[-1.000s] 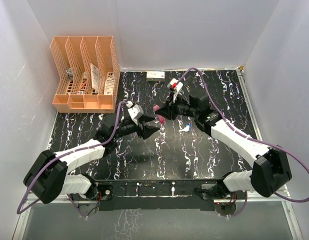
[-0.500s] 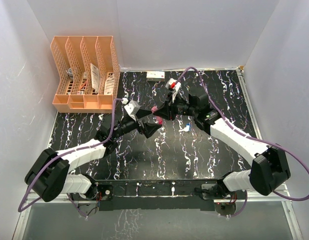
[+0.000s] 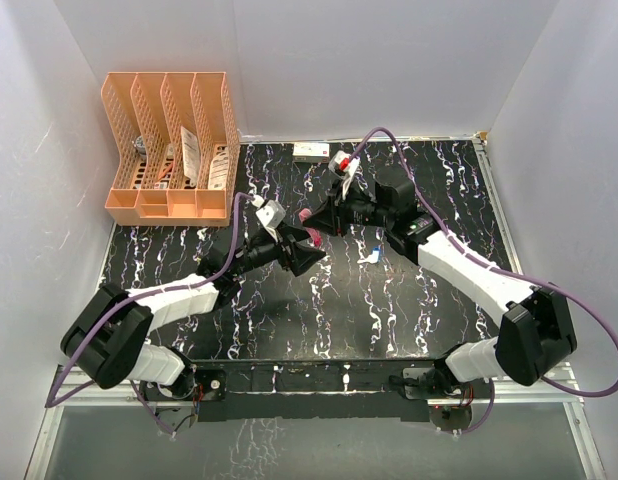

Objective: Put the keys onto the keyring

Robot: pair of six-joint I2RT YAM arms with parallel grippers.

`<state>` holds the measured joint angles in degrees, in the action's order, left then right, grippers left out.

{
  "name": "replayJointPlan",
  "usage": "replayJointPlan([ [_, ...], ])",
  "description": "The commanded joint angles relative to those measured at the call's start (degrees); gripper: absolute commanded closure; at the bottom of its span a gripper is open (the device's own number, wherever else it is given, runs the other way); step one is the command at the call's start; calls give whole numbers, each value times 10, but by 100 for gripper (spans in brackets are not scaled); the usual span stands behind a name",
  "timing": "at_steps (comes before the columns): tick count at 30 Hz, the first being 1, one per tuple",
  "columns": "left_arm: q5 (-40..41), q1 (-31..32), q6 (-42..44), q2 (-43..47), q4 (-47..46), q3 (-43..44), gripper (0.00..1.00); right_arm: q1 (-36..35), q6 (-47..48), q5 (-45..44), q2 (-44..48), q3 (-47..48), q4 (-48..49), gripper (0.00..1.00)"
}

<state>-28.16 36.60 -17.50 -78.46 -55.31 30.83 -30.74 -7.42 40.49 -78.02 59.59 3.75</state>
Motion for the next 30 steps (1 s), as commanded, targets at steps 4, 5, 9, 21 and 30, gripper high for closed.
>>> replayJointPlan([
  [4,-13,1,-15,4,-49,21,36,1,-4,13,-5,33,29,91],
  [5,-14,2,-15,3,-50,23,38,2,-4,13,-5,32,29,91],
  [9,-23,2,-17,3,-44,32,48,2,-5,13,-4,32,28,91],
  [21,-37,2,-17,-13,-14,34,55,2,-4,12,-7,43,27,91],
  [30,-34,2,-14,-8,-6,30,69,2,-4,12,-7,44,27,91],
])
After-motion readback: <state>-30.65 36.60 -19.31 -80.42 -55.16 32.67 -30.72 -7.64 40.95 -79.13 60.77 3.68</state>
